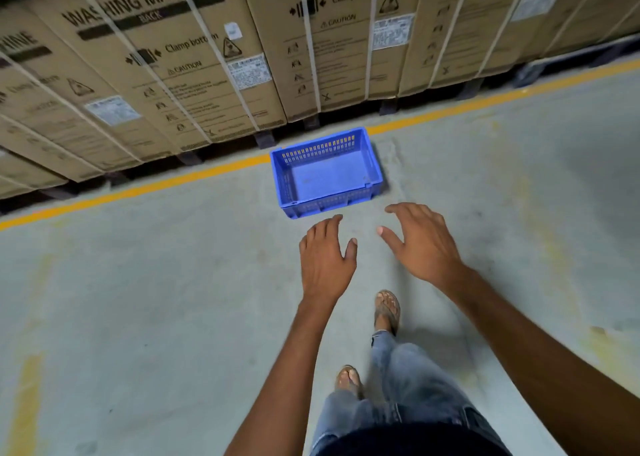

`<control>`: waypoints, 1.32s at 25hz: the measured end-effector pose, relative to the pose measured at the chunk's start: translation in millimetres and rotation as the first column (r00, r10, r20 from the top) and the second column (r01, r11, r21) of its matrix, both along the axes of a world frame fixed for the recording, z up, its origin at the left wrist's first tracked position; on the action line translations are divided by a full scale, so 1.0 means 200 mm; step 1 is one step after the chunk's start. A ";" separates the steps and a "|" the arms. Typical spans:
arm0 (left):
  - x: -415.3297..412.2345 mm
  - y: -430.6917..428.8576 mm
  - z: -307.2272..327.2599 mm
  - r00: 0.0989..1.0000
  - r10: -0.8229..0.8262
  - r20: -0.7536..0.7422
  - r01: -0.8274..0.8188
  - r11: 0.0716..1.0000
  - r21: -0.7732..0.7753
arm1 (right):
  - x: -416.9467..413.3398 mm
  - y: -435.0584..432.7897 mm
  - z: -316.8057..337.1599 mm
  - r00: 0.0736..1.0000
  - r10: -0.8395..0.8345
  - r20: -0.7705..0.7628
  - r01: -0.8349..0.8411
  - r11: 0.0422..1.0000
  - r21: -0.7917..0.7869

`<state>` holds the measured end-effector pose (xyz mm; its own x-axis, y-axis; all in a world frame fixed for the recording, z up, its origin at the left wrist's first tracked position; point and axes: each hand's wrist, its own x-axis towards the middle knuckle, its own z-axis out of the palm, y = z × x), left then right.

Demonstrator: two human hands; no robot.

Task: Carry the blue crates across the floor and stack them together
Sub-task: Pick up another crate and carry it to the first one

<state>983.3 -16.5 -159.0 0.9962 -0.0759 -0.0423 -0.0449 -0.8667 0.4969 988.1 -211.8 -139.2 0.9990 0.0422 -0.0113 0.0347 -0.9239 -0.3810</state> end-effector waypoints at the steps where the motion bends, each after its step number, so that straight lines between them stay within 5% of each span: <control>1: -0.11 0.02 0.04 0.999 -0.030 0.040 0.030 0.999 -0.010 | -0.13 0.02 0.06 0.999 -0.029 0.040 0.028 0.999 0.017; 7: -0.74 0.14 0.27 0.971 -0.112 0.212 0.123 0.992 -0.041 | -0.86 0.19 0.32 0.987 -0.113 0.113 0.104 0.991 0.080; 17: -1.72 0.13 0.51 0.950 -0.284 0.126 0.303 0.939 -0.162 | -2.04 0.19 0.44 0.975 -0.210 -0.079 0.223 0.872 0.436; 27: -2.88 -0.21 0.62 0.928 -0.370 0.040 0.369 0.898 -0.239 | -3.34 -0.14 0.44 0.894 -0.445 -0.045 0.396 0.740 0.543; 33: -3.37 -0.20 0.62 0.814 -0.574 0.089 0.580 0.795 -0.179 | -3.95 -0.13 0.50 0.776 -0.630 -0.022 0.534 0.637 0.556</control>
<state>308.5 -56.6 -34.9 0.7657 -0.6403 0.0608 -0.5231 -0.5650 0.6382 197.5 -237.0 -38.3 0.8016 -0.5978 -0.0084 -0.3379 -0.4415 -0.8312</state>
